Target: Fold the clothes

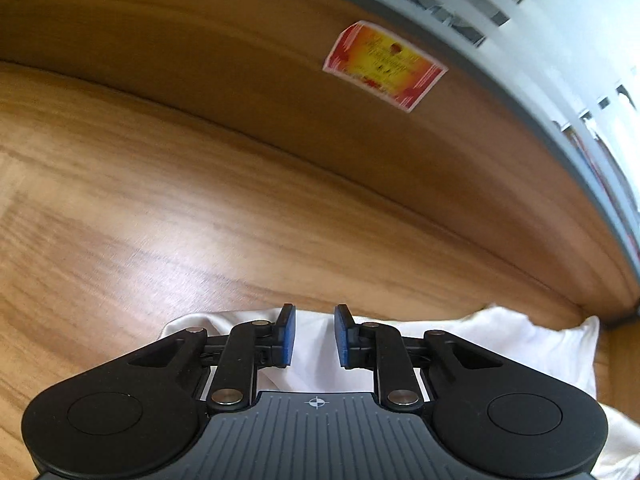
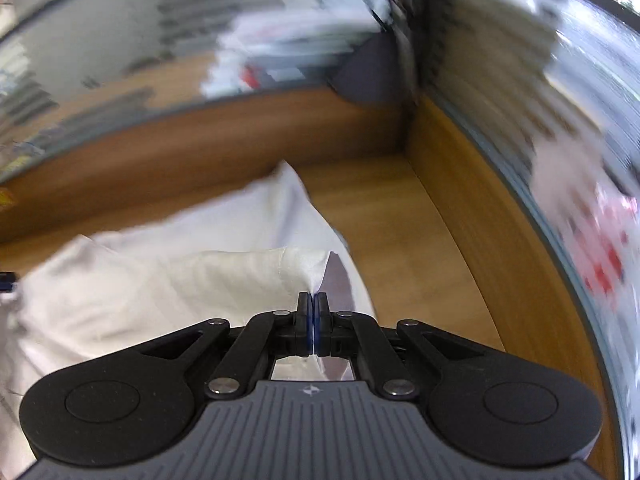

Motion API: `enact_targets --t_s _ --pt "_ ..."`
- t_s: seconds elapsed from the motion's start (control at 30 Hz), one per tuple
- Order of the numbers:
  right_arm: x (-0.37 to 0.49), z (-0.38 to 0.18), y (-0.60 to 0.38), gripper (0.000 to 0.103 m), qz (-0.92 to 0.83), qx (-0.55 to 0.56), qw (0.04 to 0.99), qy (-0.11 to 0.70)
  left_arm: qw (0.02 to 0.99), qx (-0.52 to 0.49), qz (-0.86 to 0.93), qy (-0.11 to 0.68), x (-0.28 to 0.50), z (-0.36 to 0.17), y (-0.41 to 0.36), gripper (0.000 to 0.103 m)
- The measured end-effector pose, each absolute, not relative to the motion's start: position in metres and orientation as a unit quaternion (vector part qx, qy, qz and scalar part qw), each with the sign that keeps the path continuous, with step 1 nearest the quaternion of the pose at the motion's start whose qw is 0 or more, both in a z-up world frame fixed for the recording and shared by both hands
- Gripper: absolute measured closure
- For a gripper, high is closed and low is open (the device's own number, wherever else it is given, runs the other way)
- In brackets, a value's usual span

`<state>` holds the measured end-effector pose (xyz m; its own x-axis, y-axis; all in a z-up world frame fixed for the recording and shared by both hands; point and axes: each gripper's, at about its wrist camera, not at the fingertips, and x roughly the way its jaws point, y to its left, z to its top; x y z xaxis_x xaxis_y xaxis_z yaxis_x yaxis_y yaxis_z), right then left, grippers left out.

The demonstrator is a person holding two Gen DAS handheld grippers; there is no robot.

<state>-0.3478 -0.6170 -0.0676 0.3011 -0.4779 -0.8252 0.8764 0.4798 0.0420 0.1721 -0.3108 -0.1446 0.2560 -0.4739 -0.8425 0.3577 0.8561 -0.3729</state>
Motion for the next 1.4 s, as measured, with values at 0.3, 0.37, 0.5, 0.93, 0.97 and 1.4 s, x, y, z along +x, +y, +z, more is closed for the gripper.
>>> enact_targets --t_s 0.3,0.37,0.5,0.93,0.97,1.4 --pt "-0.352 -0.098 -0.655 0.103 -0.461 0.273 0.743 0.402 0.797 -0.06 -0.291 0.526 0.169 -0.133 -0.299 0.08" --pt "-0.346 -0.088 -0.654 0.103 -0.46 0.258 0.756 0.388 0.796 -0.051 -0.306 0.519 0.166 -0.128 -0.3 0.08" --pt "-0.337 -0.08 -0.661 0.102 -0.457 0.239 0.764 0.388 0.785 -0.058 -0.3 0.538 0.162 -0.133 -0.3 0.077" --pt "-0.329 -0.09 -0.663 0.102 -0.435 0.24 0.765 0.41 0.798 -0.127 -0.213 0.549 0.13 -0.138 -0.275 0.057" --pt "-0.328 -0.09 -0.663 0.102 -0.435 0.24 0.765 0.411 0.795 -0.131 -0.211 0.554 0.13 -0.141 -0.275 0.057" --pt "-0.334 -0.086 -0.669 0.102 -0.431 0.265 0.771 0.387 0.805 -0.221 -0.186 0.519 0.156 -0.139 -0.257 0.101"
